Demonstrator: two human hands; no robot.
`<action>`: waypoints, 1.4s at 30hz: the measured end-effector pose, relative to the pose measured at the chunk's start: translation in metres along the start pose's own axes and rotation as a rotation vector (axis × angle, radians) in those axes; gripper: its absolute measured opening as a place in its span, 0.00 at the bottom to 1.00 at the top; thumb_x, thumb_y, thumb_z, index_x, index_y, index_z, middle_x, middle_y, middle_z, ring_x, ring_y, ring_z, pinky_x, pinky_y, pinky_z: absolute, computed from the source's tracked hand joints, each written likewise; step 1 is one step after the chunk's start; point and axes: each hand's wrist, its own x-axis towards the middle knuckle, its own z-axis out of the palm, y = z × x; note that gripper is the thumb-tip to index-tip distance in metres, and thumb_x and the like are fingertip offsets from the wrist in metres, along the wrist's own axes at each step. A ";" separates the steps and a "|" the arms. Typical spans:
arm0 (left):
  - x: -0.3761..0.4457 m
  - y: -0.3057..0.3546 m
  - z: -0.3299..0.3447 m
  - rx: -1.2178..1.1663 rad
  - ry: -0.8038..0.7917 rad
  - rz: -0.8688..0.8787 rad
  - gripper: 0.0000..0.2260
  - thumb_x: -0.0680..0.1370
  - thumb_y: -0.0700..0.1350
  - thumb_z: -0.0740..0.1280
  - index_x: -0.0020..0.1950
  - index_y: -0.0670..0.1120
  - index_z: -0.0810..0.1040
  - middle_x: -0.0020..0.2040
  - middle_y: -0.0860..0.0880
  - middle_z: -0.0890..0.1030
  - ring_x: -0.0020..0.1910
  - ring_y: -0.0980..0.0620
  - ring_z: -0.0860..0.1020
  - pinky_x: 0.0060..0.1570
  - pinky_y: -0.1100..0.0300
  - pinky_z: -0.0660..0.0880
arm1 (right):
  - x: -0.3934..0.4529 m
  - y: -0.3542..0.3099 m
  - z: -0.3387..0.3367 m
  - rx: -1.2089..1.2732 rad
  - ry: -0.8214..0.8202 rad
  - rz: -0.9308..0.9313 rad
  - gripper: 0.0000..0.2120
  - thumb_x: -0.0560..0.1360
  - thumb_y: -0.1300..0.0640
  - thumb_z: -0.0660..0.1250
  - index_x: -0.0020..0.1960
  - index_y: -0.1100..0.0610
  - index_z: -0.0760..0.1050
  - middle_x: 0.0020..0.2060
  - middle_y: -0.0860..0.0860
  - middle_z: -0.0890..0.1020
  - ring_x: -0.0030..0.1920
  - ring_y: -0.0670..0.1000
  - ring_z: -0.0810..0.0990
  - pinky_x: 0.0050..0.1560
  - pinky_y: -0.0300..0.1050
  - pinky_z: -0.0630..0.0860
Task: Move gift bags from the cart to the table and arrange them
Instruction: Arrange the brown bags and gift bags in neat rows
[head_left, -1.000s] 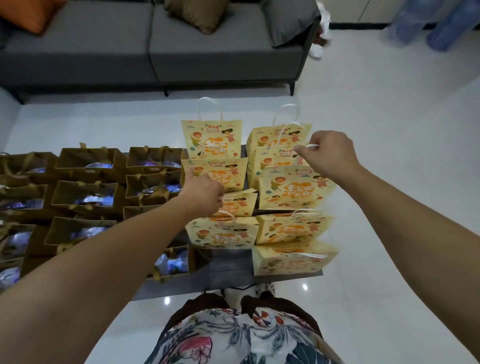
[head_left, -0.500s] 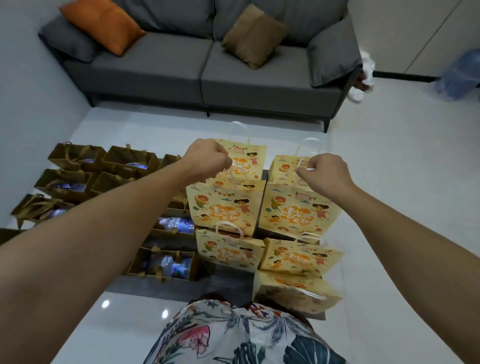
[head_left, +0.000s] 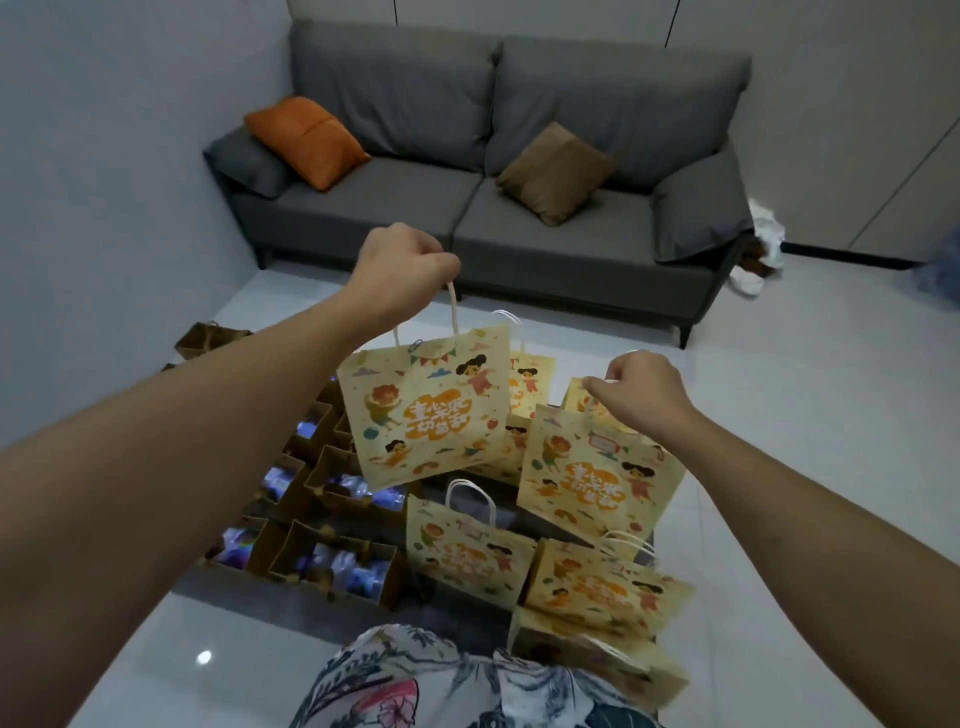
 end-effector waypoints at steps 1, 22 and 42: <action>0.000 -0.002 -0.003 0.007 0.025 -0.005 0.12 0.75 0.47 0.66 0.37 0.41 0.82 0.32 0.45 0.76 0.33 0.51 0.73 0.35 0.51 0.72 | 0.000 -0.001 0.000 0.000 -0.013 -0.003 0.20 0.77 0.45 0.69 0.30 0.53 0.72 0.30 0.49 0.76 0.35 0.50 0.76 0.32 0.43 0.64; 0.012 -0.043 -0.018 0.102 0.176 -0.054 0.15 0.73 0.48 0.64 0.35 0.37 0.81 0.37 0.35 0.81 0.33 0.43 0.74 0.39 0.41 0.78 | 0.003 -0.028 0.039 -0.093 -0.149 -0.002 0.19 0.78 0.47 0.68 0.32 0.56 0.79 0.30 0.53 0.81 0.34 0.52 0.80 0.36 0.46 0.77; 0.020 -0.023 0.005 0.044 0.023 0.064 0.13 0.75 0.46 0.66 0.35 0.40 0.81 0.28 0.46 0.74 0.29 0.52 0.69 0.31 0.57 0.69 | -0.018 -0.009 0.021 -0.014 -0.067 0.118 0.16 0.74 0.52 0.71 0.31 0.60 0.79 0.30 0.57 0.81 0.33 0.55 0.80 0.35 0.48 0.77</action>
